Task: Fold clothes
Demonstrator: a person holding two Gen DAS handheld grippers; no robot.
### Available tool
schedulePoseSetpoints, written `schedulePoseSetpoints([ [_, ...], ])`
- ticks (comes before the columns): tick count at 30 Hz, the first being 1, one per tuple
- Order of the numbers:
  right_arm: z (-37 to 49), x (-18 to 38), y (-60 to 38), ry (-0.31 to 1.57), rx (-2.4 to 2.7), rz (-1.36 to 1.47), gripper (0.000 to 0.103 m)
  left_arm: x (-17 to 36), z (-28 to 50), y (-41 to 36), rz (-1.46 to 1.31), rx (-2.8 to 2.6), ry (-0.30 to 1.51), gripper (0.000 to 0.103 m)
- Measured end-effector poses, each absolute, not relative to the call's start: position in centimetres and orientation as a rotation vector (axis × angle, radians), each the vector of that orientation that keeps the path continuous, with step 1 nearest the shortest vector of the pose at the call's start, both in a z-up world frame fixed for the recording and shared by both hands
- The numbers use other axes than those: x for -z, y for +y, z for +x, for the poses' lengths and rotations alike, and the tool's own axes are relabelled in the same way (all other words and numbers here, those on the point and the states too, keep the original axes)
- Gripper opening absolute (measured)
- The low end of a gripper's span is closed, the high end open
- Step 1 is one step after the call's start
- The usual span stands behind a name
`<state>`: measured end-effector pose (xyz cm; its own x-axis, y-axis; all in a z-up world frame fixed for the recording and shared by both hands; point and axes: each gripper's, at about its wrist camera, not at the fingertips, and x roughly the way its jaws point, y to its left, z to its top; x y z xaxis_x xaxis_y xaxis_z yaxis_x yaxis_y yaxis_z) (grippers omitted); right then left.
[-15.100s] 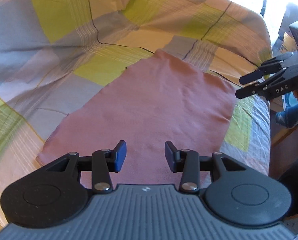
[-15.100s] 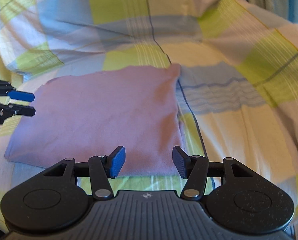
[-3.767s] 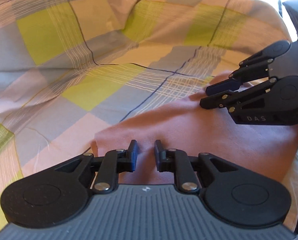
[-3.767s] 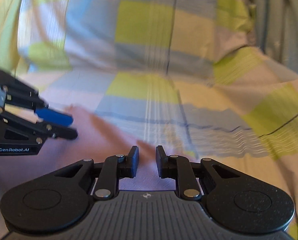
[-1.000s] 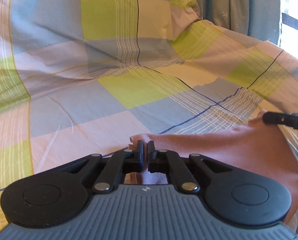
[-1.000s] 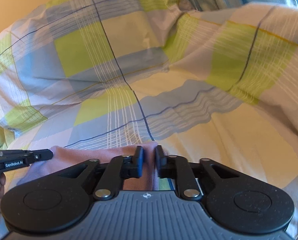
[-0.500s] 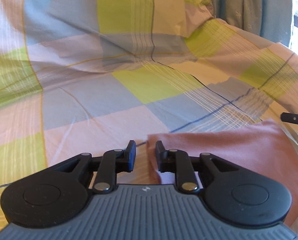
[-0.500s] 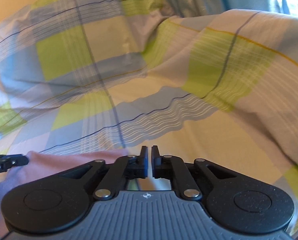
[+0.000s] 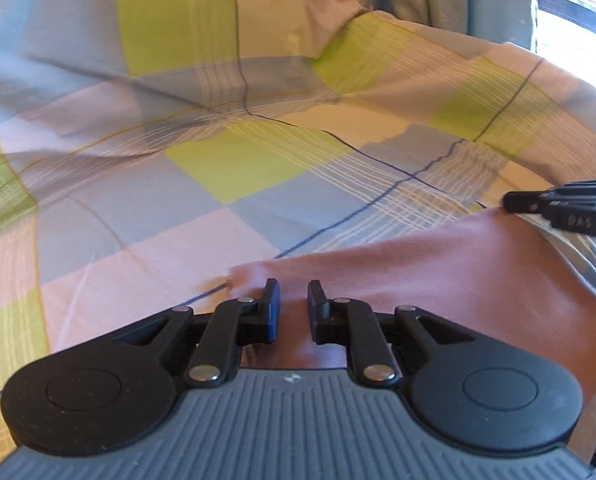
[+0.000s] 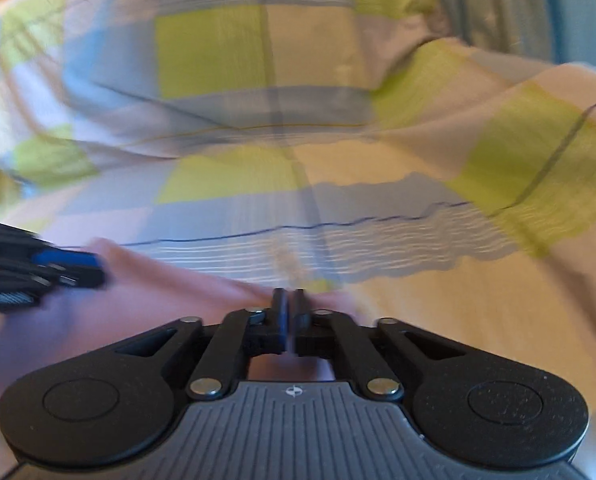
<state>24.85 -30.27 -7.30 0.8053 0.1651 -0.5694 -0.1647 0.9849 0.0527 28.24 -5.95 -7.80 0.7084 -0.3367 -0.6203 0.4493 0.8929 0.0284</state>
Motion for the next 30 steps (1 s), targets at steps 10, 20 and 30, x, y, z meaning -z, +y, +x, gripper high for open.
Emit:
schedulePoseSetpoints([
  [10, 24.1, 5.2, -26.8, 0.563, -0.366, -0.01, 0.012, 7.0, 28.9, -9.3, 0.165, 0.59, 0.656, 0.012],
  [20, 25.9, 7.3, -26.5, 0.649, -0.298, -0.065, 0.0, 8.4, 30.0, -7.8, 0.188, 0.489, 0.661, 0.012],
  [30, 25.0, 7.2, -29.4, 0.641, -0.284, 0.006, 0.0, 8.1, 30.1, -5.7, 0.195, 0.419, 0.667, 0.012],
])
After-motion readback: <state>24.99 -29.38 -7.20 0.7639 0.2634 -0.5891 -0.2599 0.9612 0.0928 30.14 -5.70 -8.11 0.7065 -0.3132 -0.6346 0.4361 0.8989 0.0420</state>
